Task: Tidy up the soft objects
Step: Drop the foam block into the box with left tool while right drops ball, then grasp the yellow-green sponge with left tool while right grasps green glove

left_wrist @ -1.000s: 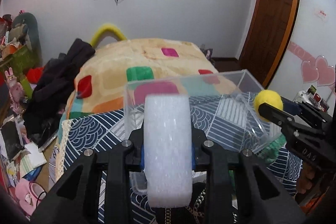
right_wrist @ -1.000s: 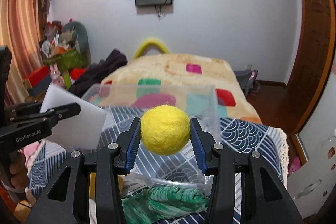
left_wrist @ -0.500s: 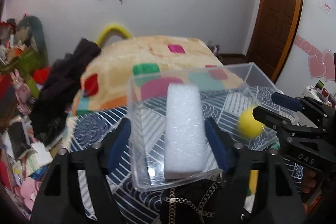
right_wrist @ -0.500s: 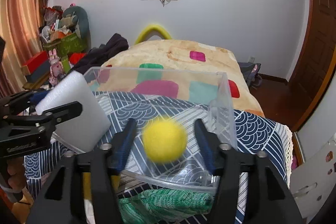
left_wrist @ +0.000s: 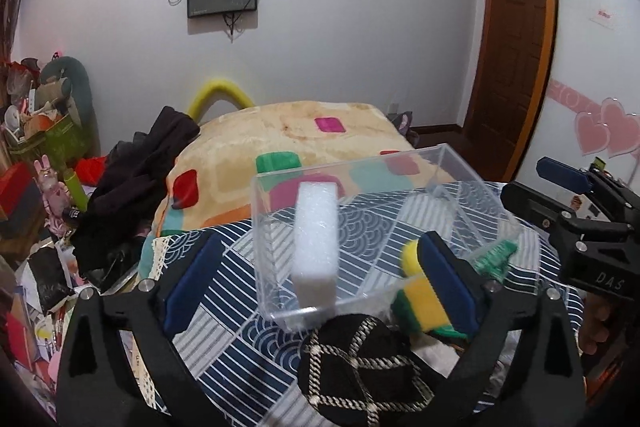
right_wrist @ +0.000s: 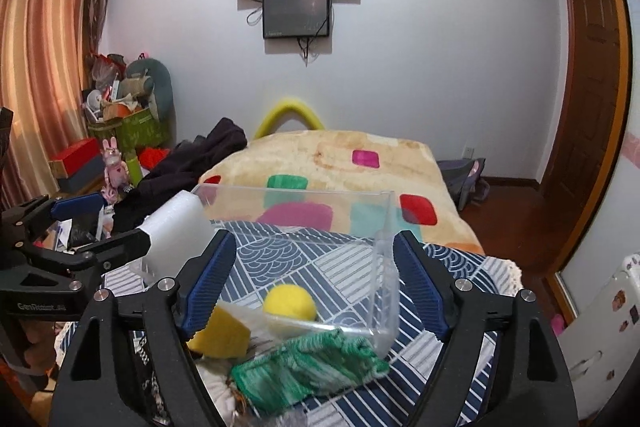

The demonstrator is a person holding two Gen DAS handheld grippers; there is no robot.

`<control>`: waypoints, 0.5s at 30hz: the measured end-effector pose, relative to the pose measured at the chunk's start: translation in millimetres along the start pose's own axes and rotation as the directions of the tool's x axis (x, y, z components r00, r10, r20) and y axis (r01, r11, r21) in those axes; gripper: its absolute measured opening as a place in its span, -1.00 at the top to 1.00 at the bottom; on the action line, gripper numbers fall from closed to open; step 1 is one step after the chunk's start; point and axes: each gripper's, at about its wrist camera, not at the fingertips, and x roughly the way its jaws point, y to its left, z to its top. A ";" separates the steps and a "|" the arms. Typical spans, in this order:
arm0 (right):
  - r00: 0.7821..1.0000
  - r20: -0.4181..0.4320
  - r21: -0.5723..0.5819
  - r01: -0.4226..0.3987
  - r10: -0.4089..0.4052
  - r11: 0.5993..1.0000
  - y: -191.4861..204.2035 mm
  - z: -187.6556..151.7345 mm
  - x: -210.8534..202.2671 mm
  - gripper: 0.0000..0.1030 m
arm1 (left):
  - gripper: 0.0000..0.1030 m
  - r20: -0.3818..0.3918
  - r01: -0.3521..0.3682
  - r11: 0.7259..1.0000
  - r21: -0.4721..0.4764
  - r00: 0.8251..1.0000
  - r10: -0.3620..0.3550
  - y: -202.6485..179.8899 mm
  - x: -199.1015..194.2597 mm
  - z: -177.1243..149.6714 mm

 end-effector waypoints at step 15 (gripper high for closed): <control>0.993 -0.114 0.049 0.010 -0.004 0.999 -12.1 -51.8 18.4 -0.60 | -0.66 -0.064 0.095 0.995 -0.009 0.993 -0.096 -27.2 3.7 -41.9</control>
